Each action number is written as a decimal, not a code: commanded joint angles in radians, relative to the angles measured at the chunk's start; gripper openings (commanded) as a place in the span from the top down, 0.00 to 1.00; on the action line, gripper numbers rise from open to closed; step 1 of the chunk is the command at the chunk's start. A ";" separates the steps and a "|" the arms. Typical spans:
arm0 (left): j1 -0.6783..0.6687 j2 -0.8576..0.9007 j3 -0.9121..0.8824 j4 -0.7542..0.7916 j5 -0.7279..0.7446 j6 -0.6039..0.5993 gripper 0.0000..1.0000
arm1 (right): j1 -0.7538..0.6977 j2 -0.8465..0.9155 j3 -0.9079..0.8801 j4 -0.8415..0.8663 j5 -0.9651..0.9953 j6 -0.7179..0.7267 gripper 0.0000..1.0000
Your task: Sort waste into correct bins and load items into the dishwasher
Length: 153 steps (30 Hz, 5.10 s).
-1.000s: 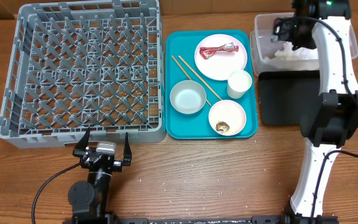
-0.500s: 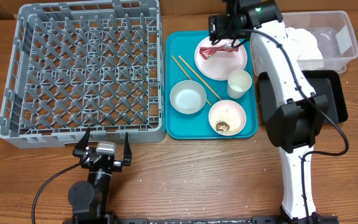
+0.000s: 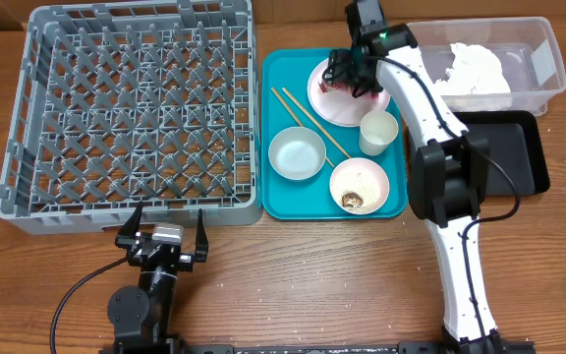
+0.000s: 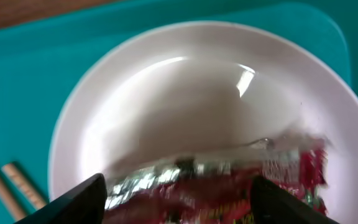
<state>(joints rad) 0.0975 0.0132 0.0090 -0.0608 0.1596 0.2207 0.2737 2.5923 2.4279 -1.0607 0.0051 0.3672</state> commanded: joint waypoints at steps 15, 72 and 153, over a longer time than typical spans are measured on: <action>-0.006 -0.008 -0.004 -0.002 -0.006 0.015 0.00 | -0.007 0.018 -0.047 -0.002 0.060 0.005 0.96; -0.006 -0.008 -0.004 -0.002 -0.006 0.015 0.00 | 0.259 -0.533 -0.318 -0.628 -0.050 -0.060 0.25; -0.006 -0.008 -0.004 -0.002 -0.006 0.015 0.00 | -0.454 -0.813 -0.966 0.069 -0.628 -0.434 0.96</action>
<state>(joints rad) 0.0975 0.0132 0.0090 -0.0608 0.1596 0.2207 -0.1265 1.7882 1.4738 -1.0008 -0.4049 0.0002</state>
